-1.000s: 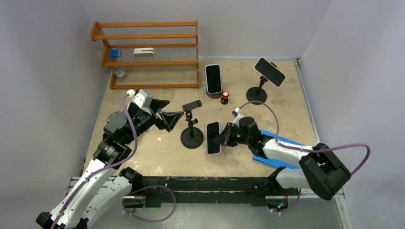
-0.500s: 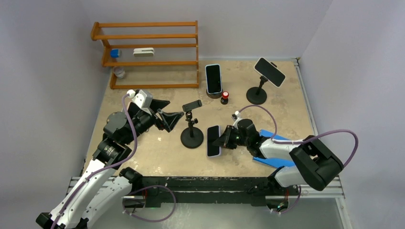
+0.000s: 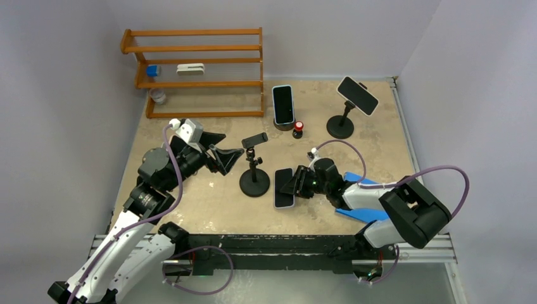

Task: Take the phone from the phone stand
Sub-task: Place the phone at the center of the board.

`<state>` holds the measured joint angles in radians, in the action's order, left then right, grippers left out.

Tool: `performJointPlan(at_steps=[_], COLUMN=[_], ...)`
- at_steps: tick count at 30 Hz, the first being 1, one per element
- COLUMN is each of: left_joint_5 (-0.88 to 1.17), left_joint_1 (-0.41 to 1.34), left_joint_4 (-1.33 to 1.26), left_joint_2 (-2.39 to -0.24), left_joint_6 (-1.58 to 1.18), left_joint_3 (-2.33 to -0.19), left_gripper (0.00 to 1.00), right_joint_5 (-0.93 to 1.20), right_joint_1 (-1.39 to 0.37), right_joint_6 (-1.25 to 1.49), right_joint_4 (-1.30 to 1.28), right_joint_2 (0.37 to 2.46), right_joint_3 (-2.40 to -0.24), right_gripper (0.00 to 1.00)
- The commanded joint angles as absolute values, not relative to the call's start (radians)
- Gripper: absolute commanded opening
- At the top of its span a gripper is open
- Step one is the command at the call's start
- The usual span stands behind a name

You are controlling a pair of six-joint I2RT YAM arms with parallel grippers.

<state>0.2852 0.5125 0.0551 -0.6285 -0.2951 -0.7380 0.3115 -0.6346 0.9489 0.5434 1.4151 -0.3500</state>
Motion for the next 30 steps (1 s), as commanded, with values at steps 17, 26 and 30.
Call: performJointPlan(at_steps=[17, 26, 30], left_joint_5=[0.249, 0.238, 0.234], left_joint_1=[0.520, 0.527, 0.530], left_joint_4=[0.044, 0.047, 0.049], left_joint_2=[-0.604, -0.599, -0.598], left_joint_6=[-0.291, -0.290, -0.288], left_joint_3=[-0.735, -0.735, -0.735], left_gripper=[0.77, 0.77, 0.77], right_joint_5=[0.165, 0.124, 0.104], right_joint_1=[-0.632, -0.604, -0.591], right_joint_6=[0.936, 0.936, 0.934], right_joint_4=[0.460, 0.391, 0.353], right_joint_2=[1.326, 1.257, 1.217], right_joint_3=[-0.313, -0.292, -0.289], right_gripper=[0.60, 0.61, 0.61])
